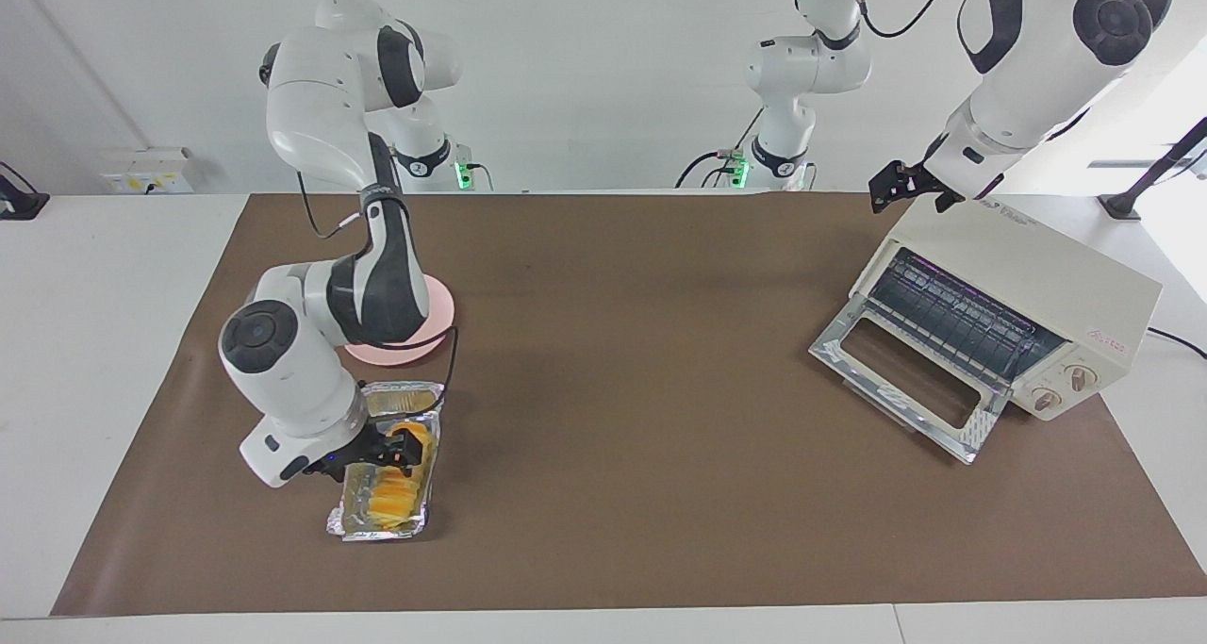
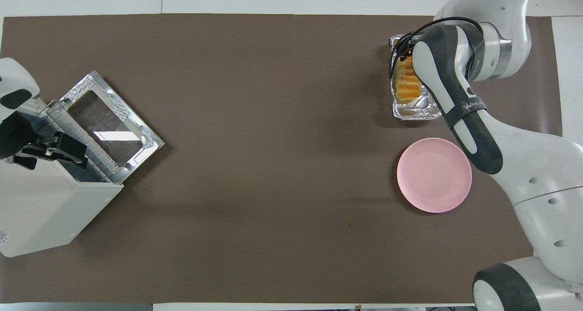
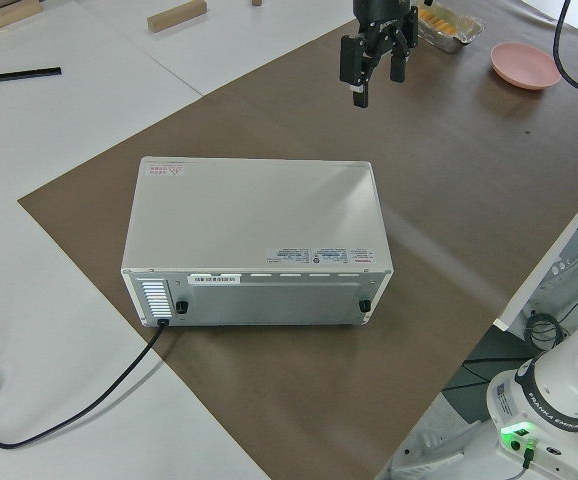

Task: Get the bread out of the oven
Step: 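Lower the foil tray onto the table and open the right gripper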

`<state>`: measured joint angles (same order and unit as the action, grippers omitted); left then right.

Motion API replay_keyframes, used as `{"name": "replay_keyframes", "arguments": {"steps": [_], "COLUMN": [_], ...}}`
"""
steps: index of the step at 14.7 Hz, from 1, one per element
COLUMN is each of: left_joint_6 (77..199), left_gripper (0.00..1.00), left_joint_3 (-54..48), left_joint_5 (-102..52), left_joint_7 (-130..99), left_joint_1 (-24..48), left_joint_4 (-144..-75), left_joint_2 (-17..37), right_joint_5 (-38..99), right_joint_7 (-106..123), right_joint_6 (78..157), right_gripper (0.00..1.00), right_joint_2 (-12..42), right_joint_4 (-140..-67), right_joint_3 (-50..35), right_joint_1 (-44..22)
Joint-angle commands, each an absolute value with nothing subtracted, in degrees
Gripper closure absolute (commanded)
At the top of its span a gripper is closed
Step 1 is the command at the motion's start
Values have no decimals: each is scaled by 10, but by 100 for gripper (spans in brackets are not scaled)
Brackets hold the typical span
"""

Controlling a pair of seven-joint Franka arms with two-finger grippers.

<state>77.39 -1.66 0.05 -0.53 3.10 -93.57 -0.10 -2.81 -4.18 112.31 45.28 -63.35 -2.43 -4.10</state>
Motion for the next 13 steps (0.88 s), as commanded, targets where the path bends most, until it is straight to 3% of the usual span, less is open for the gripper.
{"name": "replay_keyframes", "arguments": {"steps": [1,5,7,13], "left_joint_6": [784,784,784,784], "left_gripper": [0,0,0,0], "left_joint_3": [-22,-22,-22,-22], "left_joint_5": [10,10,10,10], "left_joint_7": [-3,-3,-3,-3], "left_joint_1": [24,24,24,24], "left_joint_4": [-950,-950,-949,-950], "left_joint_2": [-16,-16,-16,-16], "right_joint_5": [-43,-46,-46,-39], "right_joint_7": [-54,-55,-54,-54], "right_joint_6": [1208,1245,1245,1198], "right_gripper": [0,0,5,3], "right_joint_2": [405,397,397,401], "right_joint_4": [-750,-790,-790,-745], "right_joint_3": [-23,-23,-23,-24], "right_joint_1": [-46,-46,-45,-40]}}
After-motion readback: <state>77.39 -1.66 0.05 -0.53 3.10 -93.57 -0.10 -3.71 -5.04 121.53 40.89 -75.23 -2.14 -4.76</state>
